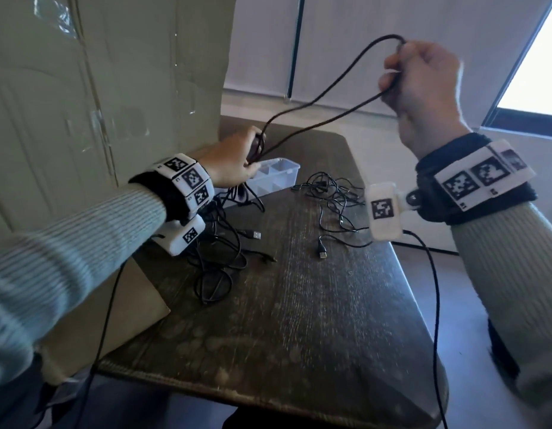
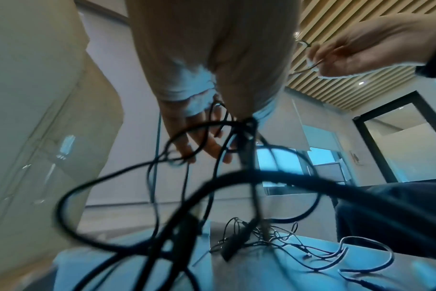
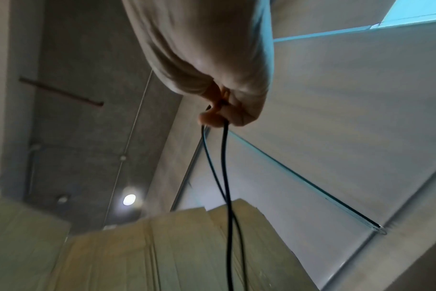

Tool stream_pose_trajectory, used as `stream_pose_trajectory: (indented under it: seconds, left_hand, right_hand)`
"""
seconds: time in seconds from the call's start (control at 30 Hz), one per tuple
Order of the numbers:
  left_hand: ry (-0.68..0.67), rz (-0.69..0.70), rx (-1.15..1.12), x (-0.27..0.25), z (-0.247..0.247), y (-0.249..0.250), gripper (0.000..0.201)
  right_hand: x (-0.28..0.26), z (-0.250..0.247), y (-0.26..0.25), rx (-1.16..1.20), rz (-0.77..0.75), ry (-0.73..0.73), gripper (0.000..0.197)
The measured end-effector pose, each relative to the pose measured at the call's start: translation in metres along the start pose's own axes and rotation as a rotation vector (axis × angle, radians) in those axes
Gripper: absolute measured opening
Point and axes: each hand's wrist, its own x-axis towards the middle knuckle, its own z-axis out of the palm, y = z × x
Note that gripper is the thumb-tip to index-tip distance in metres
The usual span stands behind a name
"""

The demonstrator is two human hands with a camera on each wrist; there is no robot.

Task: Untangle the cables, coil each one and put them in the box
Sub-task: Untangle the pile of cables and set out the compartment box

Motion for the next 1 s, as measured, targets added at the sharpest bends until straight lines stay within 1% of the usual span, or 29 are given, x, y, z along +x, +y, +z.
stream_pose_trajectory:
  seconds: [0.03,0.07,0.13,0.17,0.23,0.27,0.3,0.33,0.37,0.43,0.47,0.5,0.53,0.6,0.63,0.67,0.73,0.8,0.83,0.87,0.9,0.97,1.0]
  left_hand:
    - [0.012,-0.042,0.003,0.0,0.0,-0.005,0.045]
    - [0.016,-0.078,0.011,-0.001,0.0,-0.008,0.042]
    - [-0.041,-0.11,0.025,-0.002,-0.004,-0.011,0.023]
    - [-0.079,-0.108,0.005,-0.003,-0.005,-0.01,0.017]
    - [-0.1,-0.088,-0.041,-0.003,-0.01,-0.008,0.022]
    - [-0.093,-0.074,-0.041,-0.002,-0.012,-0.004,0.024]
    - [-0.082,-0.061,-0.034,-0.001,-0.014,0.0,0.026]
    - [-0.066,-0.044,-0.029,0.001,-0.016,0.006,0.027]
    - [-0.049,-0.032,-0.035,0.003,-0.019,0.013,0.027]
    - [-0.027,-0.023,-0.088,0.007,-0.024,0.026,0.025]
    - [-0.015,-0.007,-0.103,0.009,-0.026,0.031,0.022]
    - [0.005,0.017,-0.095,0.01,-0.027,0.037,0.021]
    - [0.03,0.055,-0.062,0.011,-0.028,0.042,0.02]
    - [0.105,0.135,0.029,0.011,-0.03,0.051,0.017]
    - [0.152,0.156,0.069,0.011,-0.031,0.053,0.018]
    - [0.187,0.157,0.082,0.011,-0.031,0.052,0.019]
    - [0.203,0.155,-0.001,0.008,-0.032,0.05,0.024]
    - [0.201,0.18,-0.058,0.005,-0.032,0.048,0.028]
    - [0.189,0.177,-0.057,0.003,-0.031,0.048,0.03]
    - [0.171,0.15,-0.059,0.001,-0.029,0.047,0.037]
    - [0.142,0.105,-0.084,0.001,-0.025,0.044,0.052]
    - [0.043,-0.006,-0.263,-0.002,-0.018,0.042,0.098]
    - [-0.017,-0.063,-0.335,-0.004,-0.014,0.04,0.118]
  right_hand:
    - [0.005,-0.005,-0.001,0.034,0.026,0.053,0.022]
    - [0.009,-0.01,-0.001,0.053,0.059,0.092,0.024]
    - [0.013,-0.017,0.003,0.047,0.108,0.145,0.026]
    - [0.013,-0.018,0.007,-0.005,0.111,0.164,0.026]
    - [0.007,-0.019,0.015,-0.23,0.074,0.154,0.031]
    - [0.003,-0.019,0.019,-0.375,0.052,0.105,0.034]
    - [-0.002,-0.017,0.023,-0.503,0.031,0.016,0.033]
    - [-0.008,-0.015,0.026,-0.613,0.017,-0.106,0.031]
    - [-0.016,-0.012,0.029,-0.73,0.002,-0.262,0.036]
    - [-0.033,-0.005,0.031,-0.936,-0.033,-0.629,0.066]
    - [-0.044,0.001,0.031,-0.998,-0.042,-0.78,0.079]
    - [-0.053,0.008,0.034,-1.045,-0.052,-0.872,0.087]
    - [-0.06,0.016,0.039,-1.076,-0.062,-0.914,0.09]
    - [-0.068,0.03,0.05,-1.065,-0.084,-0.934,0.081]
    - [-0.069,0.035,0.056,-1.002,-0.057,-0.924,0.073]
    - [-0.07,0.038,0.059,-0.929,0.001,-0.911,0.063]
    - [-0.07,0.04,0.063,-0.78,0.141,-0.898,0.038]
    - [-0.07,0.039,0.062,-0.678,0.207,-0.857,0.02]
    - [-0.069,0.039,0.061,-0.649,0.215,-0.825,0.019]
    - [-0.066,0.038,0.06,-0.62,0.221,-0.789,0.024]
    - [-0.063,0.038,0.059,-0.586,0.229,-0.744,0.027]
    - [-0.054,0.037,0.057,-0.479,0.253,-0.63,0.028]
    - [-0.05,0.037,0.053,-0.383,0.272,-0.575,0.029]
